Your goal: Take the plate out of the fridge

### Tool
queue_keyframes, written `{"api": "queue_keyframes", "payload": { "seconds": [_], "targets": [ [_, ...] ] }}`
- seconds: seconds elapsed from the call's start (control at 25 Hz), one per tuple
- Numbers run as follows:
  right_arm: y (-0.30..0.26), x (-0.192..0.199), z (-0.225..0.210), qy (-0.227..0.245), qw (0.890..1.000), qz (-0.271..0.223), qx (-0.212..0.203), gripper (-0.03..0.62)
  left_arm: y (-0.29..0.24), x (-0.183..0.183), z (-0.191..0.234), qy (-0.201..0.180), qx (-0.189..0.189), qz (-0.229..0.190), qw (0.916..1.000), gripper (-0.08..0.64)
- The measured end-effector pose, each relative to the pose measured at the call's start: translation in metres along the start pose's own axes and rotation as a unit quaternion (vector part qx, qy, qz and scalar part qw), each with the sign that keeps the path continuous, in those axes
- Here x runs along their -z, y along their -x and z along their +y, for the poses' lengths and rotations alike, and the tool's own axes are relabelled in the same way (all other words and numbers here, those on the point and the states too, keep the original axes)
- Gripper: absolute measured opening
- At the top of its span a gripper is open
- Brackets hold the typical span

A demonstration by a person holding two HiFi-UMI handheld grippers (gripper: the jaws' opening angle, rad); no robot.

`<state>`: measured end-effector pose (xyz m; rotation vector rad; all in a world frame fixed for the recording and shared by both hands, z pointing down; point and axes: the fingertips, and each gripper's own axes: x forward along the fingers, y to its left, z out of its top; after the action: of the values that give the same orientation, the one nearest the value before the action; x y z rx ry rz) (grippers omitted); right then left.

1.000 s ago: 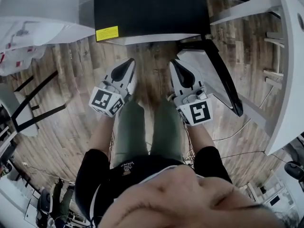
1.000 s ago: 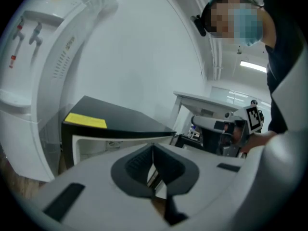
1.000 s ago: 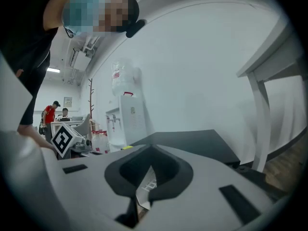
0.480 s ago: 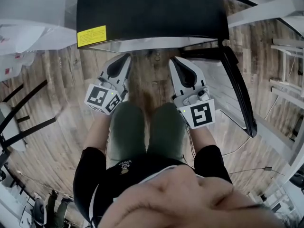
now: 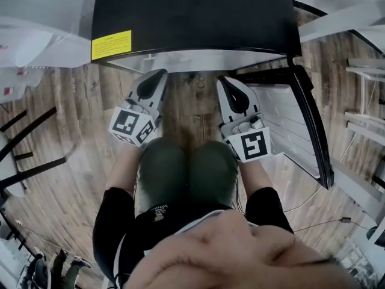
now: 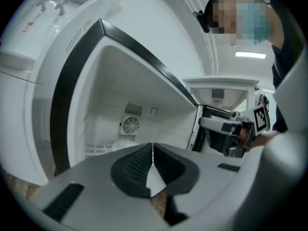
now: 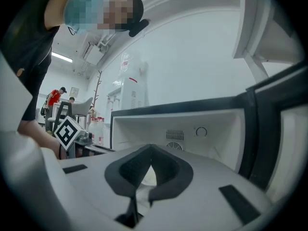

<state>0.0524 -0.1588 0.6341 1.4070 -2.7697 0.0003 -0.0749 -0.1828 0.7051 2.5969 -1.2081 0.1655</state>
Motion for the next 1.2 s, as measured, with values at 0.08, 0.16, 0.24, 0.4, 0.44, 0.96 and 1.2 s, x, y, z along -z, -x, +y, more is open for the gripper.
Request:
{"api": "queue_keyframes", "payload": {
  "seconds": [0.08, 0.16, 0.24, 0.4, 0.44, 0.96, 1.2],
  "targets": [
    [0.001, 0.013, -0.001, -0.003, 1.0, 0.009, 0.004, 0.011, -0.001, 0.006, 0.003, 0.0, -0.002, 0.002, 1.0, 0.017],
    [0.0, 0.023, -0.001, -0.006, 1.0, 0.015, 0.005, 0.011, -0.004, 0.012, 0.005, -0.002, -0.005, 0.005, 1.0, 0.017],
    [-0.002, 0.032, -0.001, -0.007, 1.0, 0.019, 0.008, 0.011, -0.008, 0.019, 0.009, 0.002, -0.008, 0.011, 0.9999, 0.017],
    [-0.006, 0.046, -0.002, -0.011, 1.0, 0.026, 0.011, 0.011, -0.021, 0.034, 0.019, 0.019, -0.015, 0.027, 0.9993, 0.017],
    [-0.007, 0.048, -0.002, -0.012, 1.0, 0.026, 0.011, 0.011, -0.024, 0.038, 0.021, 0.025, -0.017, 0.031, 0.9991, 0.017],
    [-0.006, 0.058, -0.006, -0.013, 0.999, 0.029, 0.018, 0.011, -0.046, 0.075, 0.032, 0.155, -0.001, 0.085, 0.9844, 0.135],
    [-0.007, 0.061, -0.006, -0.012, 0.999, 0.031, 0.019, 0.011, -0.06, 0.082, 0.03, 0.199, 0.016, 0.093, 0.9754, 0.15]
  ]
}}
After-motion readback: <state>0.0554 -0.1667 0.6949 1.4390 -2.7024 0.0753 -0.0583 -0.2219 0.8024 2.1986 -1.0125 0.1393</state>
